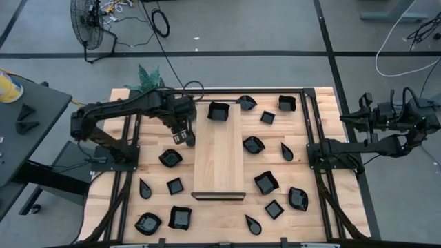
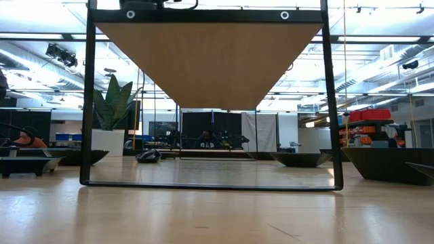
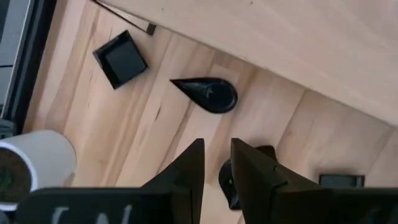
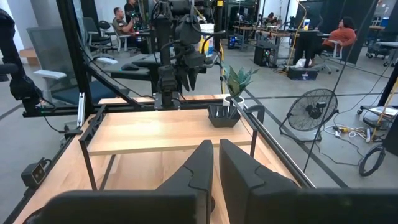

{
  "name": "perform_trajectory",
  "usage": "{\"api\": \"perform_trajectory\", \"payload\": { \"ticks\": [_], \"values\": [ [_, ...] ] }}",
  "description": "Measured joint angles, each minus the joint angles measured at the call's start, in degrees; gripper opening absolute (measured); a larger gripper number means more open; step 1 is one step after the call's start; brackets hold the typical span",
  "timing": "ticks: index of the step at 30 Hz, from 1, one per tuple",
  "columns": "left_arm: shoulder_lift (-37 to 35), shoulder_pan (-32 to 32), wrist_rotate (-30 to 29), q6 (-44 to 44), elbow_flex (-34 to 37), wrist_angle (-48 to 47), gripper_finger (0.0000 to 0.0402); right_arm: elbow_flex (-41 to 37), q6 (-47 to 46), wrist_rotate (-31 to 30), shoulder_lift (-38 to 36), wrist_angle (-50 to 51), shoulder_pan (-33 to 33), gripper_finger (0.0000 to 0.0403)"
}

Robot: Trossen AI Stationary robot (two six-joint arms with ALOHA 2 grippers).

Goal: Pick & Place Mini shaped plates
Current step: Put the drop shaped plate on the shelf

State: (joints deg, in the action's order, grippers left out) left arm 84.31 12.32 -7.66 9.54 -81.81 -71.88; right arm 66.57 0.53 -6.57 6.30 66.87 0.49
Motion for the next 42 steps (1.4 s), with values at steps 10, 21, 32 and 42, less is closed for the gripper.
{"api": "perform_trajectory", "payload": {
  "ticks": [10, 21, 32, 42],
  "values": [
    [-6.51, 0.16, 0.00, 1.24, 13.38, 4.65, 0.0085, 0.00, -0.01, -0.01, 0.00, 0.01, -0.01, 0.0034],
    [-8.43, 3.07, 4.57, 2.88, 23.49, 13.34, 0.0085, 0.00, -0.02, 0.00, 0.01, 0.02, -0.01, 0.0034],
    [-8.41, 8.63, 10.53, 3.87, 26.97, 21.76, 0.0085, 0.02, -0.01, 0.00, 0.01, 0.02, -0.02, 0.0034],
    [-8.37, 12.23, 10.58, 5.27, 26.98, 23.20, 0.0160, 0.00, -0.02, 0.00, 0.01, 0.02, -0.02, 0.0034]
  ]
}}
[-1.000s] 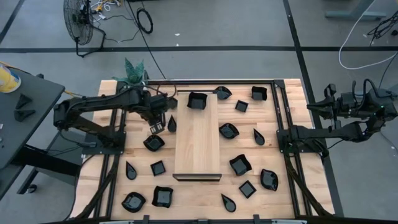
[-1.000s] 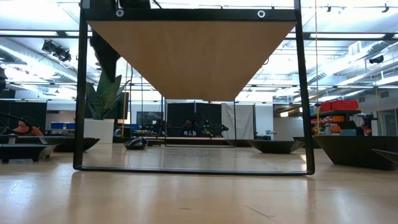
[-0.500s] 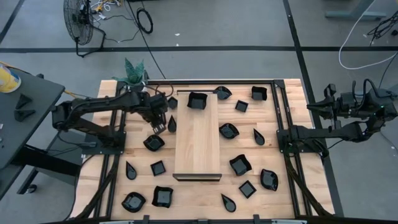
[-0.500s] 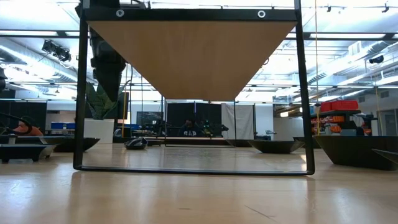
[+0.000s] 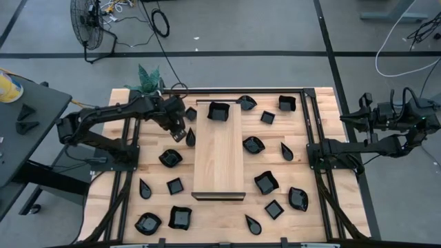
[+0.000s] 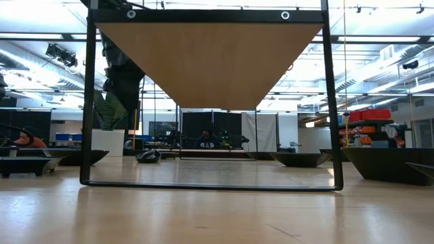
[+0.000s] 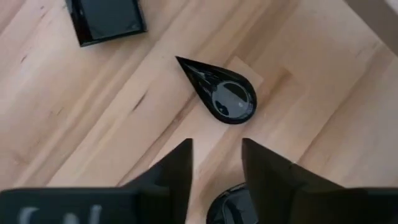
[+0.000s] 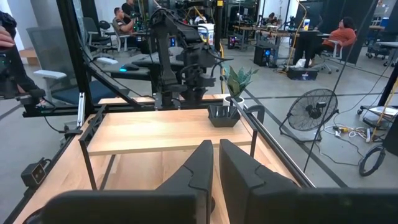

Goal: Pick & Place Mini shaped plates
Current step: Put the drop shaped plate on the shelf

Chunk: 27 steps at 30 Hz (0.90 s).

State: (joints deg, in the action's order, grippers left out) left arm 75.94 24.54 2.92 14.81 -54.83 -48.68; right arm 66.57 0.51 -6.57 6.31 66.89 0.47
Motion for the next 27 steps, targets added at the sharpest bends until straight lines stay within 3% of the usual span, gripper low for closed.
{"api": "perform_trajectory", "payload": {
  "ticks": [4, 8, 21, 27],
  "values": [
    [0.02, 1.22, 0.00, 0.03, 0.00, 0.06, 0.0210, 0.02, 0.02, 0.00, -0.01, -0.01, 0.02, 0.0034],
    [0.79, 2.68, -0.12, 3.05, -0.02, 1.35, 0.0234, 0.00, 0.02, 0.00, -0.02, -0.02, 0.00, 0.0034],
    [5.51, 8.69, 4.17, 6.67, 0.02, 3.40, 0.0216, 0.00, 0.02, 0.00, -0.02, 0.00, 0.00, 0.0034],
    [3.79, 10.44, 10.05, 9.24, 5.51, 9.89, 0.0215, 0.02, 0.02, 0.00, -0.01, 0.00, 0.01, 0.0034]
  ]
}}
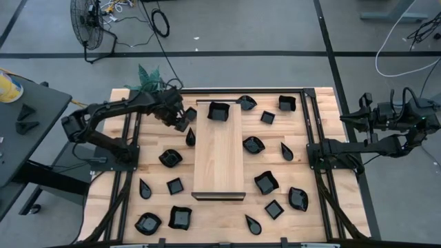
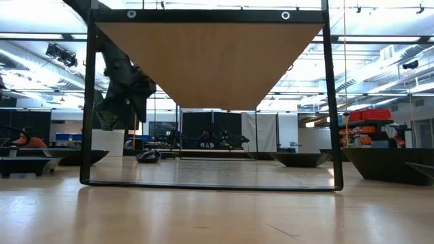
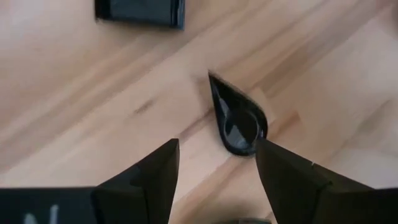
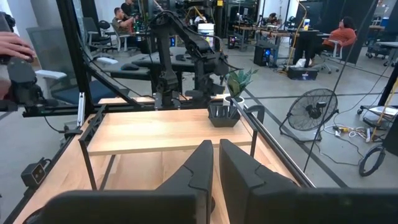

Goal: Pick & Place Mini shaped plates
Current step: Put the drop shaped plate on the shelf

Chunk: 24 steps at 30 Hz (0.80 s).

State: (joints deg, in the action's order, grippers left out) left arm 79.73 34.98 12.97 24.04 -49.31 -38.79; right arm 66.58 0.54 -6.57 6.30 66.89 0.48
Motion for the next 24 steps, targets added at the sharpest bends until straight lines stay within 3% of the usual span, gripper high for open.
{"api": "perform_trajectory", "payload": {
  "ticks": [15, 24],
  "values": [
    [-4.12, 0.11, 1.96, 10.12, 13.34, 19.15, 0.0216, -0.02, 0.00, 0.00, -0.02, 0.00, 0.02, 0.0034],
    [-3.96, -0.85, 0.91, 11.79, 15.14, 24.33, 0.0216, -0.02, -0.02, -0.01, 0.01, -0.01, 0.00, 0.0034]
  ]
}}
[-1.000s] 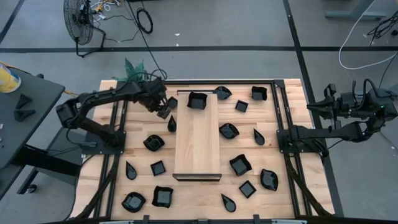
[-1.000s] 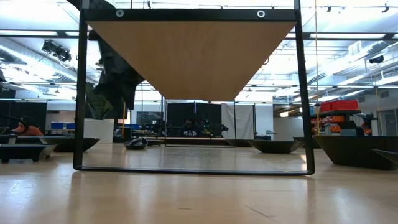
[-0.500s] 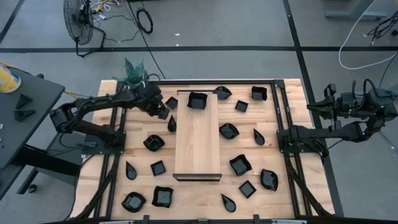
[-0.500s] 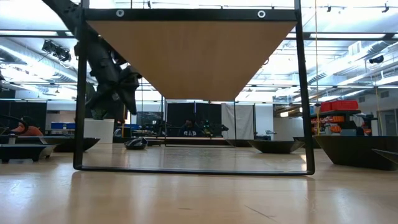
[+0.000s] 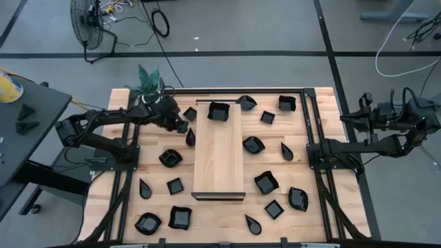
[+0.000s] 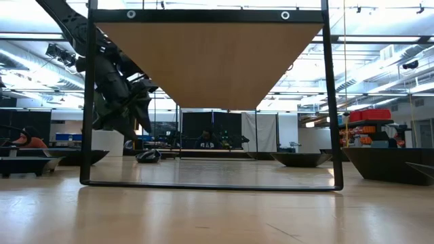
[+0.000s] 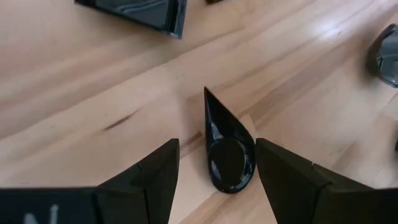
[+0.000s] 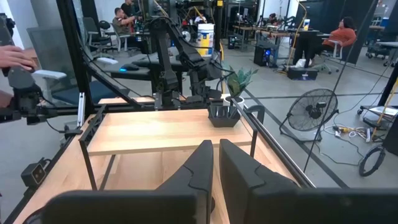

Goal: Pick & Place Mini shaped plates
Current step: Put the drop shaped plate on the shelf

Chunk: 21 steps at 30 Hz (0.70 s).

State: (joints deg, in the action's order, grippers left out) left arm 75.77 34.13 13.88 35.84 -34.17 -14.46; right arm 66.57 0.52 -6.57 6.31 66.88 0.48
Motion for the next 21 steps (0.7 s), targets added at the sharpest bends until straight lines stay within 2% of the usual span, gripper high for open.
{"api": "perform_trajectory", "payload": {
  "ticks": [7, 12, 21],
  "values": [
    [2.41, -2.05, -2.09, 1.03, 0.00, 1.50, 0.0215, 0.02, 0.00, 0.01, -0.02, -0.01, 0.01, 0.0034],
    [5.15, -3.65, -6.35, 1.11, 0.00, 1.59, 0.0215, 0.00, 0.02, 0.01, 0.00, 0.01, 0.01, 0.0034],
    [7.32, -5.74, -6.35, 2.81, -0.02, 5.36, 0.0215, 0.01, 0.00, 0.01, 0.00, 0.01, 0.00, 0.0034]
  ]
}}
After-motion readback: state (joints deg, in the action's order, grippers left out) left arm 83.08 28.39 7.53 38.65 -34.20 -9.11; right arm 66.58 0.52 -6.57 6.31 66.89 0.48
